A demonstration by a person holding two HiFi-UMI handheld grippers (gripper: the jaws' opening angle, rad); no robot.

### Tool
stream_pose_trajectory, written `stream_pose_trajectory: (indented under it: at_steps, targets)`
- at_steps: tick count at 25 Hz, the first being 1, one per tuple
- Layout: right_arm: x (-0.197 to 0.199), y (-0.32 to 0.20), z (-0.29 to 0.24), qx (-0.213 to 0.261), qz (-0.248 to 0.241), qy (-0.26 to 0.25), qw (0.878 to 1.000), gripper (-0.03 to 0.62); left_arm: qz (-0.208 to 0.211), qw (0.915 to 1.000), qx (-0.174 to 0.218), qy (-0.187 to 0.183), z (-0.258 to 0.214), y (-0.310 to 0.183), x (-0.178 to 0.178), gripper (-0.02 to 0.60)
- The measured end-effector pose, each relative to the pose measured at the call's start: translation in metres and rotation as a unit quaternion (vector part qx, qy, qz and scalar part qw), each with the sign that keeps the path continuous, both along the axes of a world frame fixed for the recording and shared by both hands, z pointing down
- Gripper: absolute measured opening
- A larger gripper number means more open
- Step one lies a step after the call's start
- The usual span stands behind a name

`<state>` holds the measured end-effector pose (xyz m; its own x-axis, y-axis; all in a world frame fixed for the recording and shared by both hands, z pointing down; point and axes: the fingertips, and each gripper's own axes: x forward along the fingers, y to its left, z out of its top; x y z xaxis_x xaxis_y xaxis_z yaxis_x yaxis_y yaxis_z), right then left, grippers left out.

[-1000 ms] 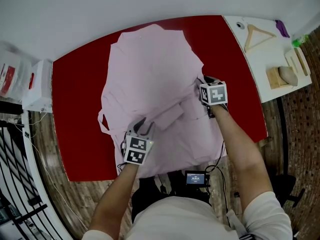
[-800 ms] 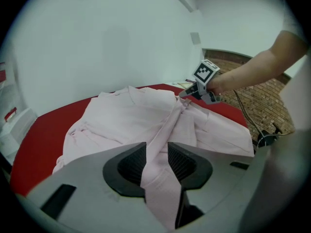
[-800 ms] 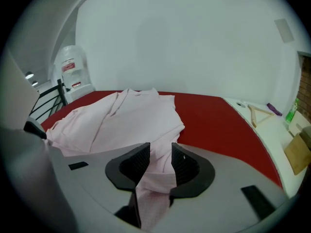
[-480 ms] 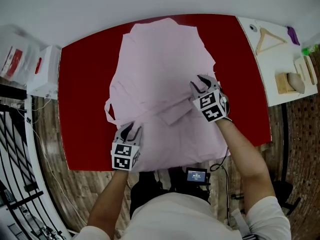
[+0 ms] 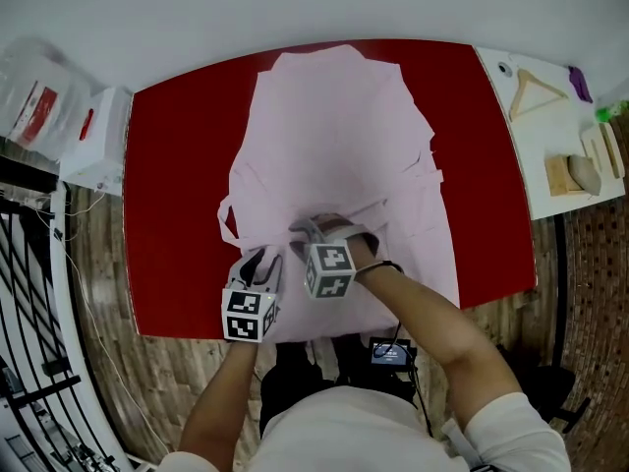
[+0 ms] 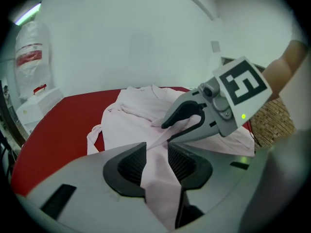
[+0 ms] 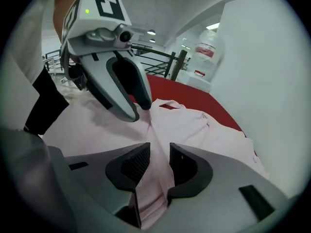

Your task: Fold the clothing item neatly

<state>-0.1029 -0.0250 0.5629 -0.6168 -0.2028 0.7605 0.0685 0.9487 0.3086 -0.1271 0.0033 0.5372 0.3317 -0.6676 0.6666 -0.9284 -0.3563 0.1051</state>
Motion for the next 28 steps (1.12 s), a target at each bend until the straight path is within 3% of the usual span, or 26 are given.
stream_pose_trajectory:
  at_steps: [4,6,17,28]
  targets:
    - [-0.005,0.000,0.018,0.021,0.003,0.035,0.999,0.118,-0.004,1.0000,0.001,0.004,0.002,0.007,-0.005,0.118]
    - [-0.004,-0.001,0.015,0.035,0.013,0.036,0.999,0.049,-0.006,1.0000,-0.002,0.005,0.002,0.013,-0.007,0.118]
    - [0.024,-0.037,-0.054,0.155,0.091,-0.032,0.983,0.029,0.002,0.9999,0.010,0.001,-0.003,0.004,-0.007,0.118]
    - [0.062,-0.049,-0.038,0.171,0.135,0.004,0.976,0.031,0.031,0.9993,0.002,-0.019,0.005,-0.007,-0.001,0.118]
